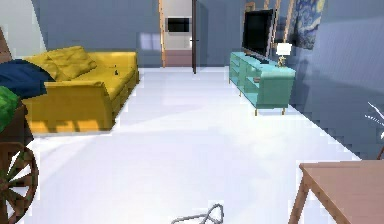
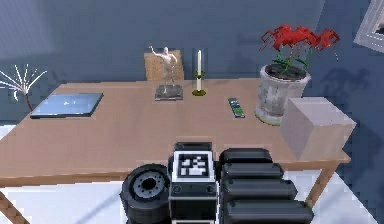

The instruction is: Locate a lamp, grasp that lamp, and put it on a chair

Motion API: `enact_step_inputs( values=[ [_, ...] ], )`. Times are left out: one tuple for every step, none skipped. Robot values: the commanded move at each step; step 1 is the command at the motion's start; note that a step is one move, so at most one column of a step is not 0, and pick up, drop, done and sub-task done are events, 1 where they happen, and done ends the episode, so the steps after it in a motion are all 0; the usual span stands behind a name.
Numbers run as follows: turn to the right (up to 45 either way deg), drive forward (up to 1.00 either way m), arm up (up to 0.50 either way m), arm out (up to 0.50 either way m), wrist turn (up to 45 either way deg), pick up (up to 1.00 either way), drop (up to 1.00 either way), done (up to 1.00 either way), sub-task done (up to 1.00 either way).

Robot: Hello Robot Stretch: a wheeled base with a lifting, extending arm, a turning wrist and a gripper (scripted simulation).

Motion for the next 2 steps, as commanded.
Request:
enact_step_inputs(
  values=[
    [-3.0,0.00,0.00,0.00,0.0,0.00,0.00,0.00,0.00],
    [0.0,1.00,0.00,0.00,0.0,0.00,0.00,0.00,0.00]
  ],
)
